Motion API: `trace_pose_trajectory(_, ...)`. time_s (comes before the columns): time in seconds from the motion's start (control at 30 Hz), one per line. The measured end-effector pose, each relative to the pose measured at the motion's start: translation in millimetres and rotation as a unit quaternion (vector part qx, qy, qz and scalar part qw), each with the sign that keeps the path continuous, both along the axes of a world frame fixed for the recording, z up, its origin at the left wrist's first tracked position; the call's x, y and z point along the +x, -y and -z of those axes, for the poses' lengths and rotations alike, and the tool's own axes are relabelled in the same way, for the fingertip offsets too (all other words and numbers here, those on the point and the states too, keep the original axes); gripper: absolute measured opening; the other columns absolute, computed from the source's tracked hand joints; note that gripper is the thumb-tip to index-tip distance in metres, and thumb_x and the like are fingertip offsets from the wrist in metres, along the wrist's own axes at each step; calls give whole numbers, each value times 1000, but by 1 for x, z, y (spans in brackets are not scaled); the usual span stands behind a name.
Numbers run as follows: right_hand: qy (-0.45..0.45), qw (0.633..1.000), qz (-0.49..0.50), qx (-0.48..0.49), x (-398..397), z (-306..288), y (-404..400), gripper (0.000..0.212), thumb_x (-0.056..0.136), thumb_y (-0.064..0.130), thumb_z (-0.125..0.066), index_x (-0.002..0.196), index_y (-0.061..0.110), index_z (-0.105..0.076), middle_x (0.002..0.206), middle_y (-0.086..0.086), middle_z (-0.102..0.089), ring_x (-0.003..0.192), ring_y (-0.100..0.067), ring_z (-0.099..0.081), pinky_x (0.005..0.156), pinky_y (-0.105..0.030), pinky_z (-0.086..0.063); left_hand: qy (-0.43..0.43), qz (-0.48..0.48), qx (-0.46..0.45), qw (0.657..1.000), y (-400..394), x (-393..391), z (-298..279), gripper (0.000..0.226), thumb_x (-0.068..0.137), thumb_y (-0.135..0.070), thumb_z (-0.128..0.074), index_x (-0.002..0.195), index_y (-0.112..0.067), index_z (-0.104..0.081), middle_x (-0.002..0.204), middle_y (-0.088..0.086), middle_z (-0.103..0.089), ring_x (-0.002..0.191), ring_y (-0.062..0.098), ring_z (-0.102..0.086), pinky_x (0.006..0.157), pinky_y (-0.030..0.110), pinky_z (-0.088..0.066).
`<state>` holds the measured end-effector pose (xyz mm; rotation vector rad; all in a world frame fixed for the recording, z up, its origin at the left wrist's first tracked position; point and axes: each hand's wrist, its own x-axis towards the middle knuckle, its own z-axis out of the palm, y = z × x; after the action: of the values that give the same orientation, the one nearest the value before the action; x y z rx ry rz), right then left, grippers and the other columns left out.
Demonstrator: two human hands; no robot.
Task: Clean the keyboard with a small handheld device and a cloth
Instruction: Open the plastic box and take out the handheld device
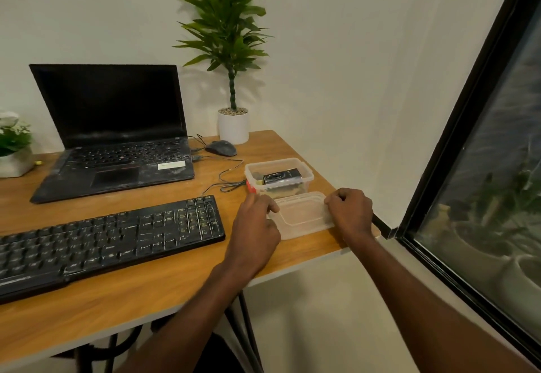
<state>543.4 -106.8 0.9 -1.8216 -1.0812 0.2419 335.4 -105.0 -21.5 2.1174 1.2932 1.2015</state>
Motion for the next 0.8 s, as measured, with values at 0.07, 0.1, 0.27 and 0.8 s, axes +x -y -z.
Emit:
trace_pose_trajectory(0.07, 5, 1000, -3, 6, 0, 1, 0, 23, 92, 10, -57, 86, 9, -79, 82, -5, -73, 78, -18, -64, 59, -19, -41, 23, -29, 7, 999, -4, 1, -2, 39, 84, 13, -54, 105, -18, -66, 109, -5, -53, 103, 15, -53, 71, 13, -38)
trace_pose_trajectory(0.1, 6, 1000, -3, 8, -1, 1, 0, 23, 92, 10, -57, 89, 10, -80, 84, -4, -73, 78, -16, -63, 61, -18, -42, 31, -43, 17, 998, -7, 1, -3, 39, 84, 12, -54, 107, -18, -66, 111, -3, -54, 106, 17, -53, 74, 15, -40)
trace_pose_trajectory(0.27, 15, 1000, -4, 16, 0, 0, 0, 23, 94, 12, -57, 96, 13, -79, 91, 0, -73, 79, -5, -58, 63, -15, -39, 33, -115, 49, 992, -26, 8, -5, 47, 91, 3, -61, 133, -18, -58, 131, 1, -44, 123, 23, -50, 95, 43, -53)
trace_pose_trajectory(0.8, 63, 985, -122, 106, -20, -41, -44, 24, 94, 10, -60, 105, 22, -77, 101, 12, -74, 92, -3, -66, 78, -18, -52, 24, -80, -16, 996, -51, 10, 8, 58, 104, -18, -52, 161, -18, -43, 148, 6, -44, 126, 25, -52, 105, 47, -52)
